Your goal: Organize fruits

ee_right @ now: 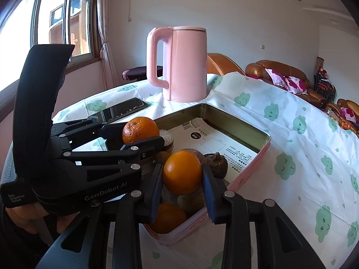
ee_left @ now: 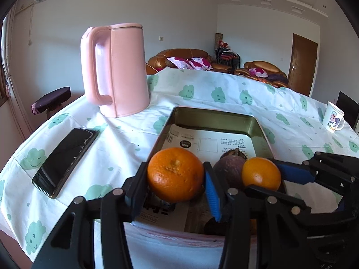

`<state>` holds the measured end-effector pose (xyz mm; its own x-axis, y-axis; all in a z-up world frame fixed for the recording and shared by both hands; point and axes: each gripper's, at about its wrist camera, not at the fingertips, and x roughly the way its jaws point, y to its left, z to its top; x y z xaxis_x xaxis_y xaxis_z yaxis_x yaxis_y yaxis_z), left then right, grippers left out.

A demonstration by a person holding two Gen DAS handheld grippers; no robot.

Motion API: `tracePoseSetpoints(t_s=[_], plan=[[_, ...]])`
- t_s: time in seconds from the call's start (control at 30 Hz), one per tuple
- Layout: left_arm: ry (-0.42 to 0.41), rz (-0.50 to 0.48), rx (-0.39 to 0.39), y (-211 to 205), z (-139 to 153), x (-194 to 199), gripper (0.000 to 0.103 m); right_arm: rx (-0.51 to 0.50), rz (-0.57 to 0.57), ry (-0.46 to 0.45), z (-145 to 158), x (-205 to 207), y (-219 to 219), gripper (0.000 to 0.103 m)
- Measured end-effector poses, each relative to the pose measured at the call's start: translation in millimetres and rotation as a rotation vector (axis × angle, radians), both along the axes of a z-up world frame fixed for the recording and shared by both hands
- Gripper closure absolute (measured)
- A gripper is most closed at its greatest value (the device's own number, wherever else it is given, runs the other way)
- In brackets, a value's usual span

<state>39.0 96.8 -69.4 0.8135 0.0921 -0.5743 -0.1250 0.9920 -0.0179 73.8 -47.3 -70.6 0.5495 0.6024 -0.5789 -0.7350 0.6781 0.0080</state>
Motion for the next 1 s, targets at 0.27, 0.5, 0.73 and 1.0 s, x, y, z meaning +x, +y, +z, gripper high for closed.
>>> tracePoseSetpoints(t_s=[0.27,0.5,0.73,1.0], plan=[[-0.021,0.007,0.001,0,8,-4,0.038,0.023,-0.033,0.018,3,5,-9,0.051],[-0.085,0.002,-0.004,-3,25,-15,0.025,0.063,-0.060,-0.008,18,-4,-25,0.044],[-0.127,-0.011,0.009,-13,37,-25,0.013,0.064,-0.136,-0.081,36,-18,-46,0.036],[-0.146,-0.036,0.021,-25,45,-30,0.007,0.092,-0.213,-0.119,50,-22,-72,0.032]])
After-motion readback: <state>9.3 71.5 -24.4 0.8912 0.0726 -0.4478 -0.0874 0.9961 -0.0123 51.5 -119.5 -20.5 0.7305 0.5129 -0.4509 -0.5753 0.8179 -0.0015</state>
